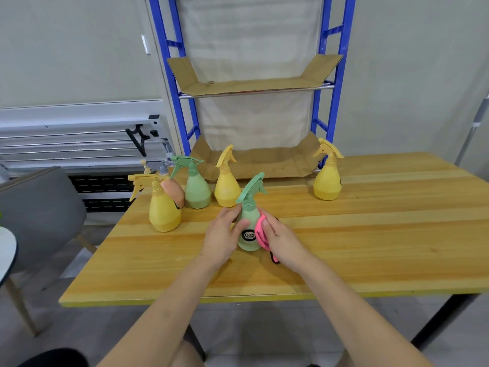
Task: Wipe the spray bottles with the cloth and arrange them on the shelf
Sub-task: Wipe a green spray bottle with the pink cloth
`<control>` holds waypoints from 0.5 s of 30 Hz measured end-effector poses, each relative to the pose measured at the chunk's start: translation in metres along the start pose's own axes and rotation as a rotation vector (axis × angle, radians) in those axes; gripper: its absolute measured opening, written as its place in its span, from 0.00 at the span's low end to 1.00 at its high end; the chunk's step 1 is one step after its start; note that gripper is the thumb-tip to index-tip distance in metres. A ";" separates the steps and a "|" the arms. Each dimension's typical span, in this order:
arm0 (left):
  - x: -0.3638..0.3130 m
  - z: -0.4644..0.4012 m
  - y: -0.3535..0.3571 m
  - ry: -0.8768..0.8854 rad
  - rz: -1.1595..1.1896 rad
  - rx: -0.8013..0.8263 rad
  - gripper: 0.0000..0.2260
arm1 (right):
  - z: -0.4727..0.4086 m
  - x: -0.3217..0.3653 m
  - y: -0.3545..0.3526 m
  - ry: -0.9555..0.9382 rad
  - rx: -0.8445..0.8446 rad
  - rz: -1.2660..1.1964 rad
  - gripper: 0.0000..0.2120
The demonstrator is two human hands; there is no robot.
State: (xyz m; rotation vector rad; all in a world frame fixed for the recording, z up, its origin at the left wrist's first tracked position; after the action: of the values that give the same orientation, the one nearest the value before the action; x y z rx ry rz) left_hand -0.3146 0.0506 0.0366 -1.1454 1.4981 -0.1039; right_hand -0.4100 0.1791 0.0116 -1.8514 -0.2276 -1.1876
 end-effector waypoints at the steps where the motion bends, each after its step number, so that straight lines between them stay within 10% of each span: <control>1: 0.000 0.000 0.000 -0.009 0.000 0.002 0.23 | 0.002 -0.002 0.000 0.006 0.006 0.023 0.22; 15: -0.008 0.007 -0.010 -0.010 0.045 -0.006 0.15 | 0.026 0.014 -0.001 -0.076 -0.200 -0.084 0.30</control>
State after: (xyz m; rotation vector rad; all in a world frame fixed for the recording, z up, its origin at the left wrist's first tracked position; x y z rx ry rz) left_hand -0.3041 0.0547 0.0465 -1.1149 1.5155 -0.0630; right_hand -0.3868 0.1955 0.0200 -2.0816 -0.2384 -1.2361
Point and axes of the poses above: each hand's wrist, its own z-axis away from the middle knuckle, its own y-axis out of the palm, x = y × z, the point moved 8 cm from there along -z, towards the middle knuckle, and after that the axes turned 1 degree about z, right-handed, at the moved point
